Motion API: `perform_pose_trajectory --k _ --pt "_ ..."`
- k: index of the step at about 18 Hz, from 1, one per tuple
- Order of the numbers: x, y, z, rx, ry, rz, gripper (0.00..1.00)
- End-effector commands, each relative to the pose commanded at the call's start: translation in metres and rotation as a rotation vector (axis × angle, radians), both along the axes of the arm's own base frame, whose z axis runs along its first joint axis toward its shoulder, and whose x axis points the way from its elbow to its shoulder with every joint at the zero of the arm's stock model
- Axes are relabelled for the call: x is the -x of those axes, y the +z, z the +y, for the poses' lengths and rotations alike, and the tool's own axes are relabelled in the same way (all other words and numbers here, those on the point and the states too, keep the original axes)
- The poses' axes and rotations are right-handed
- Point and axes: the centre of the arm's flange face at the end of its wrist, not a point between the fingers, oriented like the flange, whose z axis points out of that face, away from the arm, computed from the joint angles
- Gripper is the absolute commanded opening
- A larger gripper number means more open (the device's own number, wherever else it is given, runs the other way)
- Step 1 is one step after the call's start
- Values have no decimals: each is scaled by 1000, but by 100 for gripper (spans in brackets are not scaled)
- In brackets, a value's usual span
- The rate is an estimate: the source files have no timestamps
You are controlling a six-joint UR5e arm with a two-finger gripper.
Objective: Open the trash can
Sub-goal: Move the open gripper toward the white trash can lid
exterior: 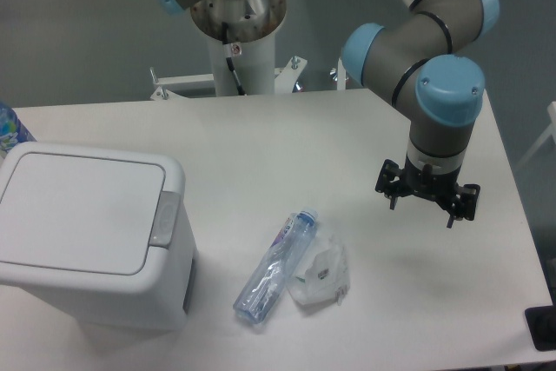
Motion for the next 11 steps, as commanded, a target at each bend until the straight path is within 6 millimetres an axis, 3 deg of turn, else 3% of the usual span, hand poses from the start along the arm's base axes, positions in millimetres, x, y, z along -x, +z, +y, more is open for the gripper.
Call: perform_pose_trajectory --k 8,11 --pt "1 14 -2 -58 19 -1 100" --pt "-4 20 2 -92 112 -13 100"
